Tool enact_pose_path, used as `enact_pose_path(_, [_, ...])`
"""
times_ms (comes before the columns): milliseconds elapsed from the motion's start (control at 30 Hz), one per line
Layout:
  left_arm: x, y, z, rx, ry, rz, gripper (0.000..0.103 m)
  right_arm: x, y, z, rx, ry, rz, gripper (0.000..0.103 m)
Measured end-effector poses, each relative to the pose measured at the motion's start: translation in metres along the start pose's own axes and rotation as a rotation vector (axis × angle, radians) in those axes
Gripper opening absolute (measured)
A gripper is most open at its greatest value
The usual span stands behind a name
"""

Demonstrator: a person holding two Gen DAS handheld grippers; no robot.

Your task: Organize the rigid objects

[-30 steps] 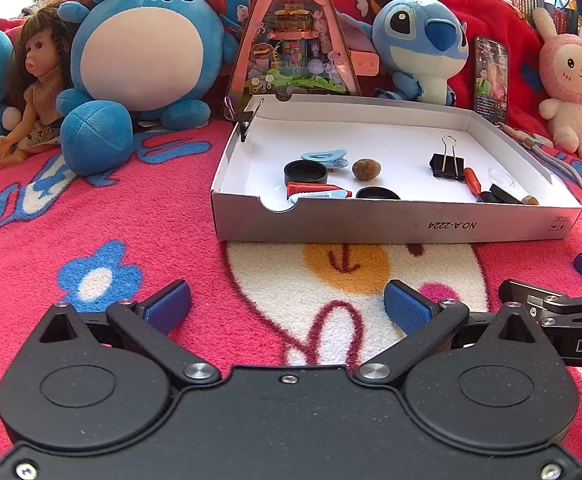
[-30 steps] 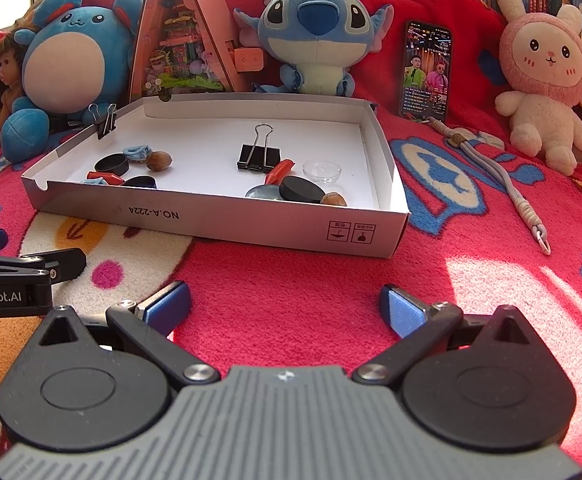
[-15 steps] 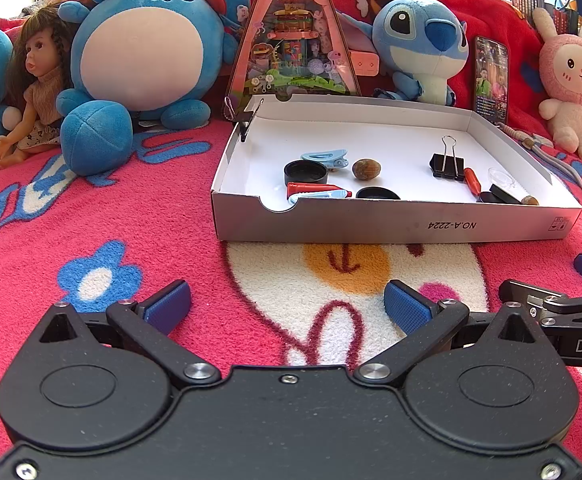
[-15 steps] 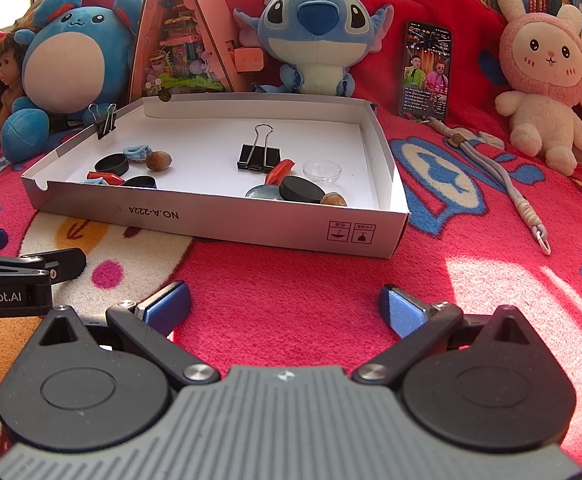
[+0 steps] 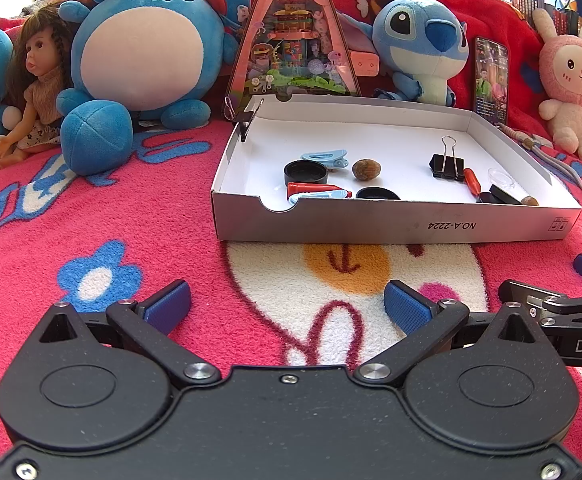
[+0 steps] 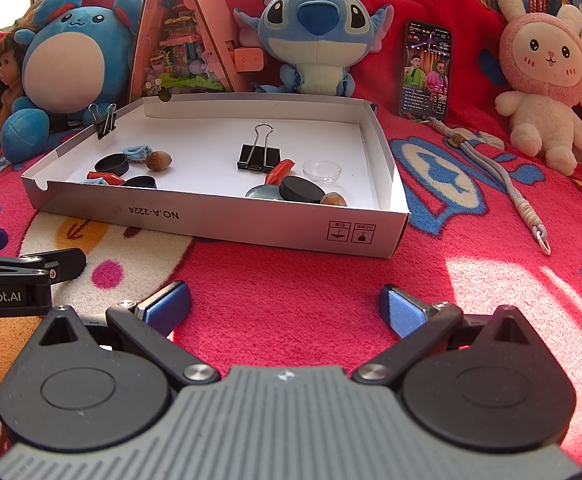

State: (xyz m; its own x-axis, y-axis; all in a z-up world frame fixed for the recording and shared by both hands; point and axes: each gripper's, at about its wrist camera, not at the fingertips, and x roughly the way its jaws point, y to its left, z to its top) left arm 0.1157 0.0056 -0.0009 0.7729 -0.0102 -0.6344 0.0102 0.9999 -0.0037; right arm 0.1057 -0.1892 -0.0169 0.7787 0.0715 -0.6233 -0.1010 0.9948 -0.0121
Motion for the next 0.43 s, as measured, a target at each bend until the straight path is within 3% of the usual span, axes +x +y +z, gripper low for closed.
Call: enact_pose_path(433, [0.0005,0.0003,0.0000,0.005,0.000,0.006,0.103,0.0001,0.0000,0.0000,0.000,0.000,0.000,0.103])
